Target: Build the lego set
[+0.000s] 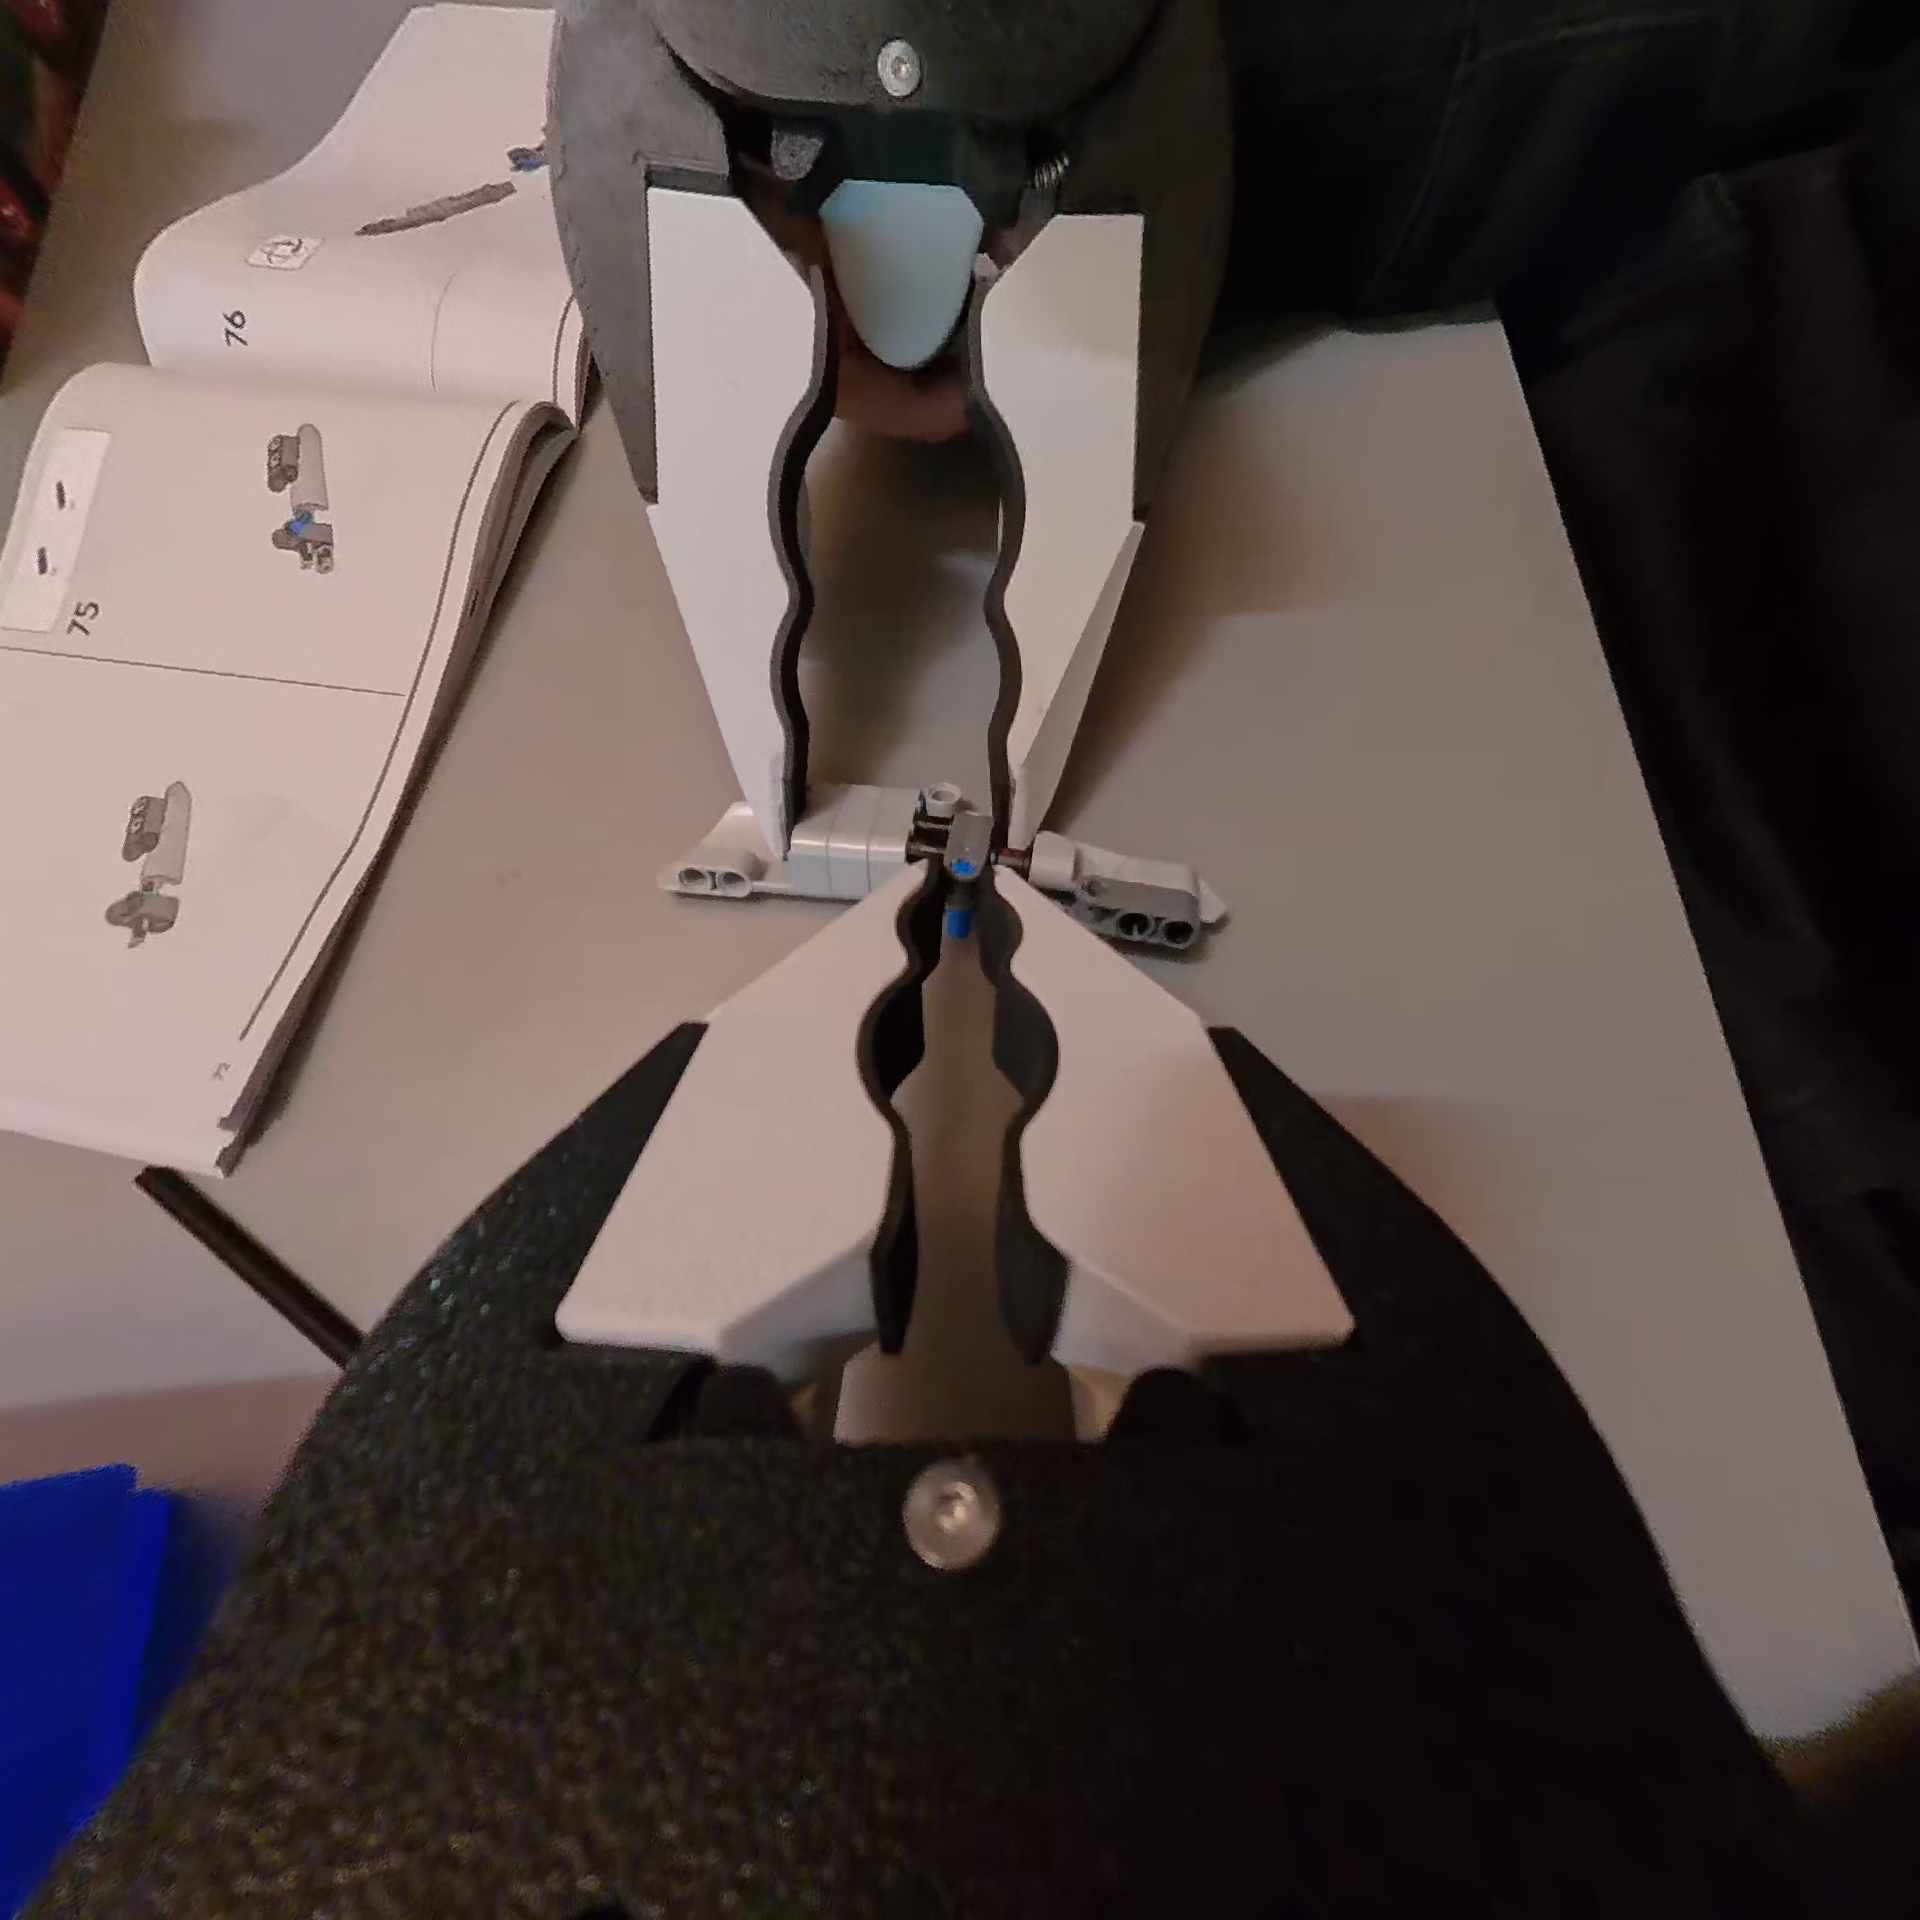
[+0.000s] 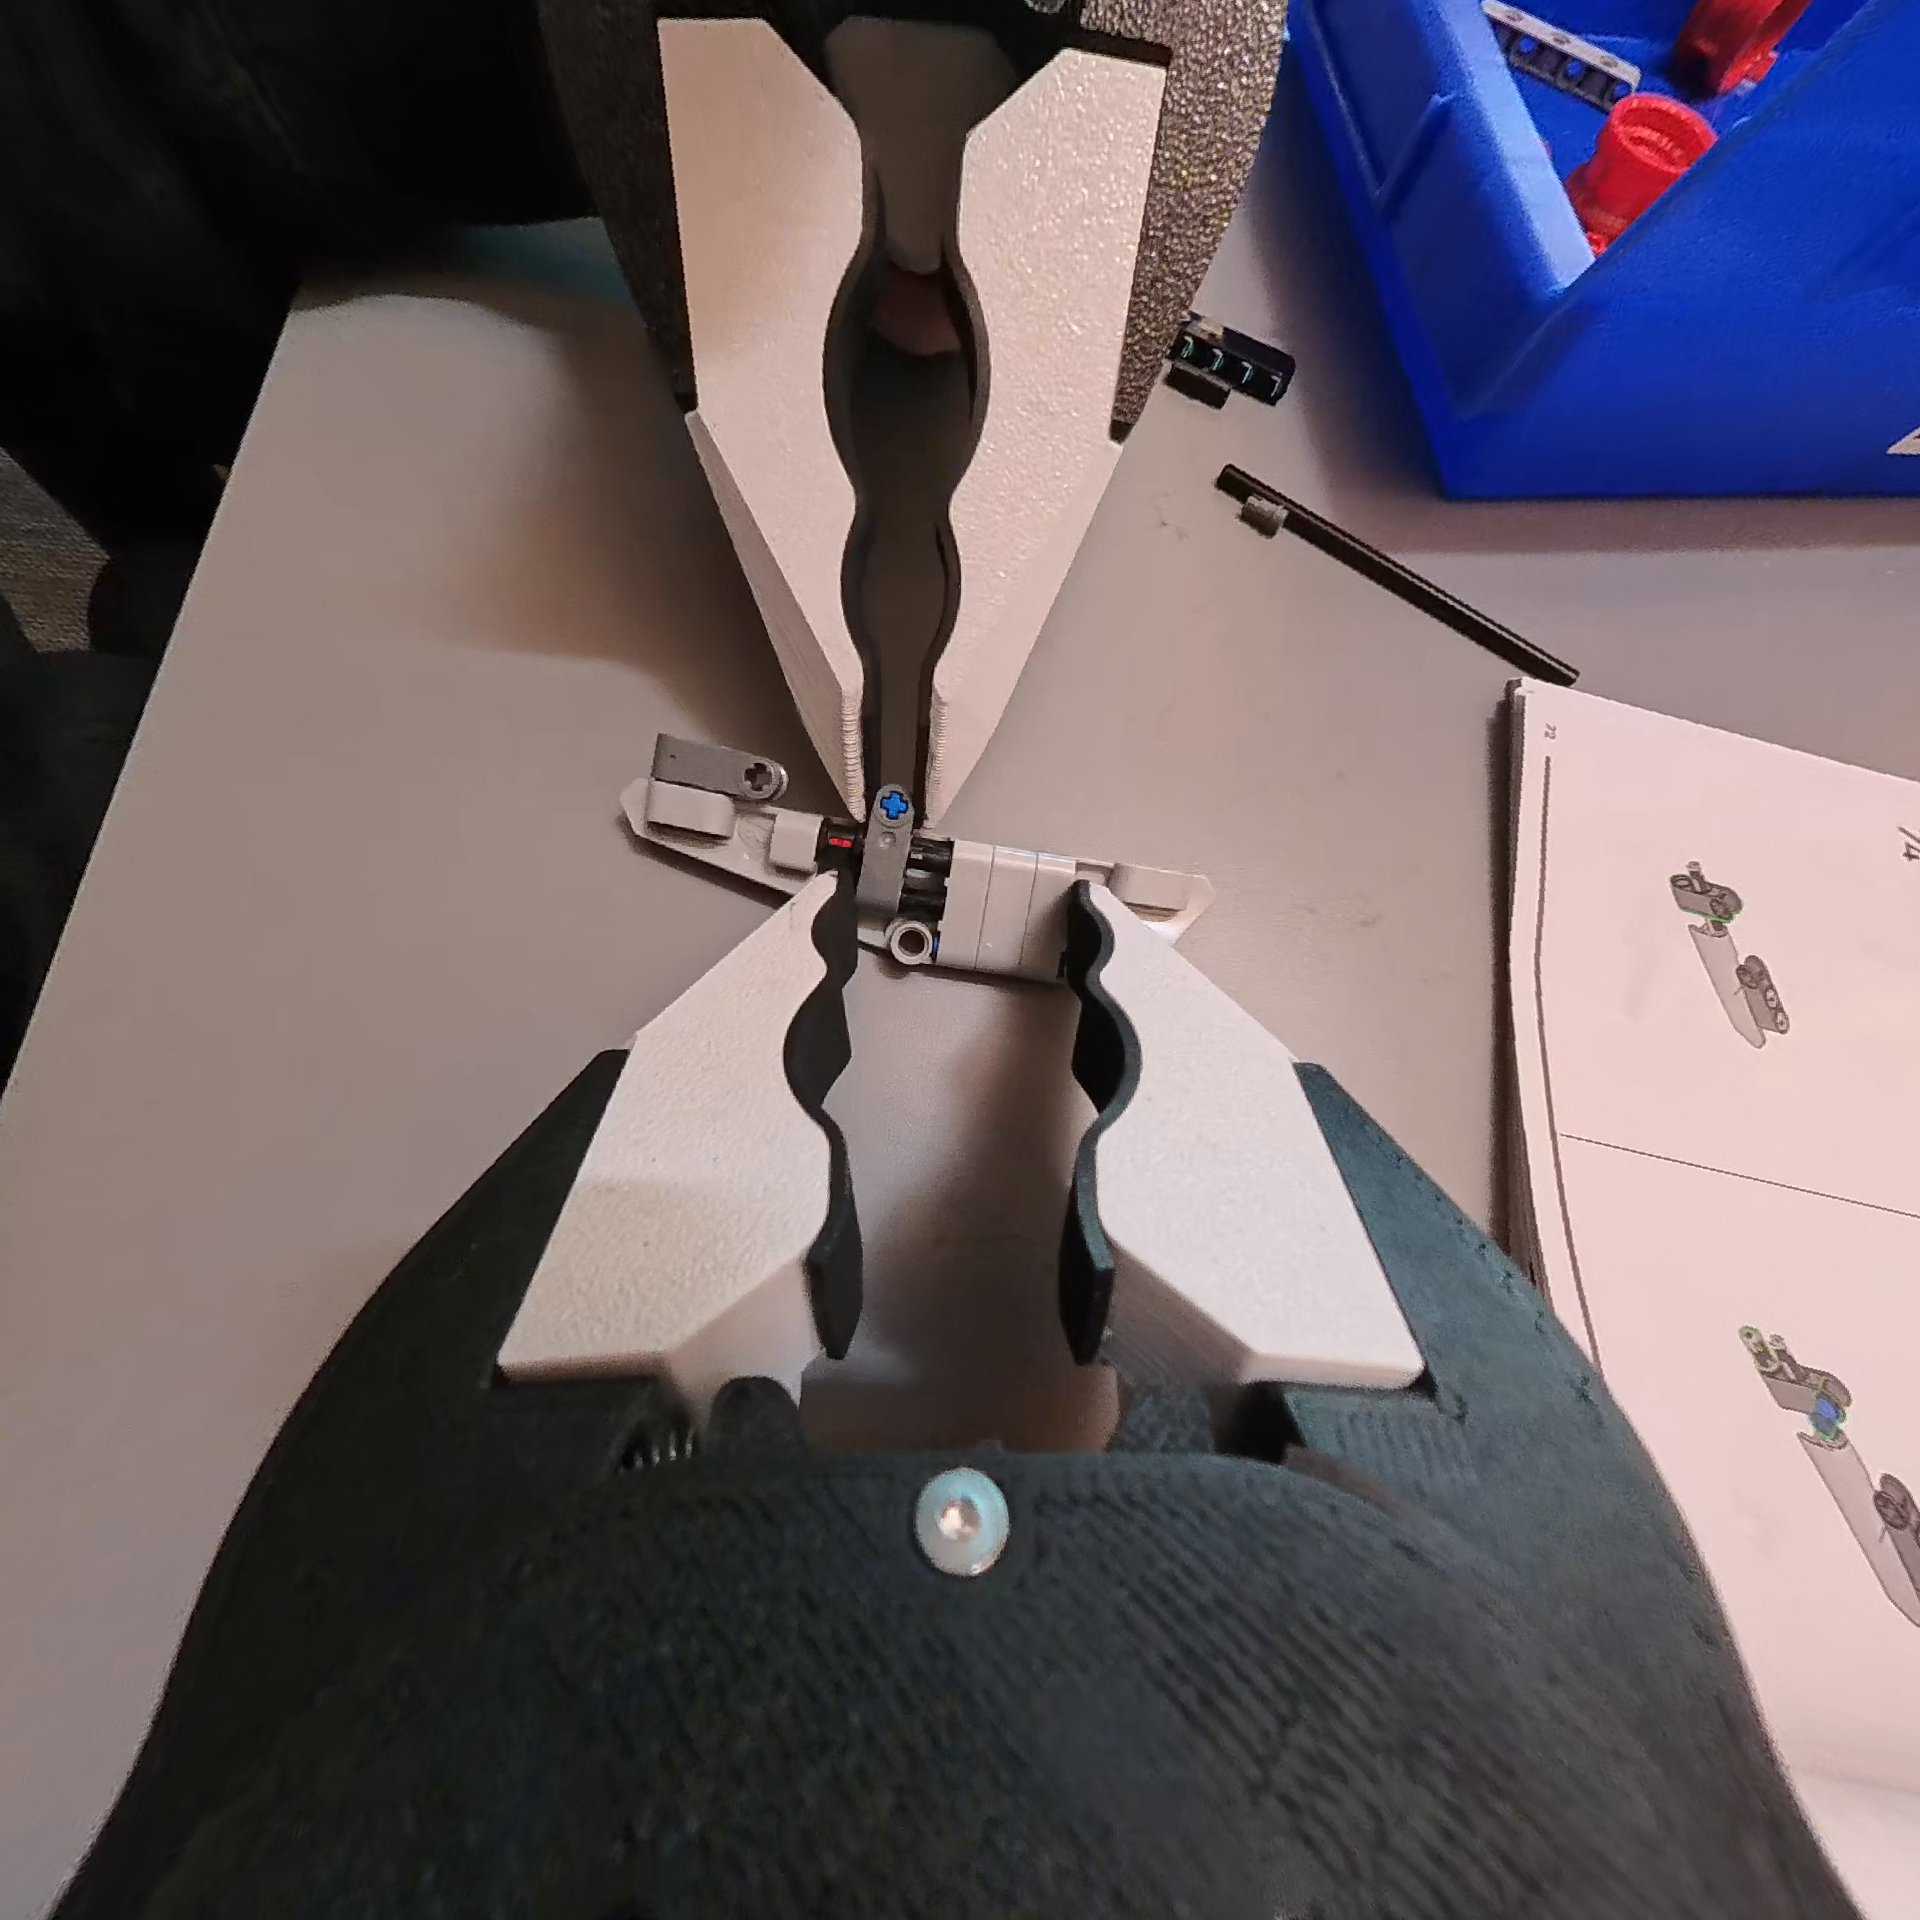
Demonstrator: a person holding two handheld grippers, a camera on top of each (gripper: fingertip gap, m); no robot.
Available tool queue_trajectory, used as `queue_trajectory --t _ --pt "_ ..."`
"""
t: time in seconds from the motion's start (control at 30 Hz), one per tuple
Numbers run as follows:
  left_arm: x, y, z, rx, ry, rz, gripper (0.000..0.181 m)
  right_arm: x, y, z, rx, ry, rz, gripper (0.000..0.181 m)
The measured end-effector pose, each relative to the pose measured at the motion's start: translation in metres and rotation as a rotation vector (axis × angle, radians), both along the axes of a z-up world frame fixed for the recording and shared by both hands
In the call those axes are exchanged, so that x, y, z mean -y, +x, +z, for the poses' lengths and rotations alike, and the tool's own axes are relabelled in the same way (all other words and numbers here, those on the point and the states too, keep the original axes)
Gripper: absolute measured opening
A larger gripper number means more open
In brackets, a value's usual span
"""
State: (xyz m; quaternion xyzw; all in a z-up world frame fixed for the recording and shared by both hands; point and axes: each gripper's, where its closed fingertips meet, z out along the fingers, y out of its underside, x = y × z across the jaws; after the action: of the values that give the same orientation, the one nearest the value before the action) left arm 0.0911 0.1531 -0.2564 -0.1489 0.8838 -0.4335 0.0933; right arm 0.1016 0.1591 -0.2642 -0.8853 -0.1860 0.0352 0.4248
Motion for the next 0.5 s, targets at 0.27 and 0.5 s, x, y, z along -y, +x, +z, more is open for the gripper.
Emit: queue_trajectory --t 0.27,0.5 --pt "0.0018 0.0003 0.0016 -0.017 -0.015 0.013 0.003 0.0 0.0004 0.0002 0.014 0.007 -0.003 0.039" --pt "0.0004 0.0028 0.0012 -0.149 -0.069 0.086 0.003 -0.0013 0.0031 -0.0002 0.004 0.002 -0.02 0.04"
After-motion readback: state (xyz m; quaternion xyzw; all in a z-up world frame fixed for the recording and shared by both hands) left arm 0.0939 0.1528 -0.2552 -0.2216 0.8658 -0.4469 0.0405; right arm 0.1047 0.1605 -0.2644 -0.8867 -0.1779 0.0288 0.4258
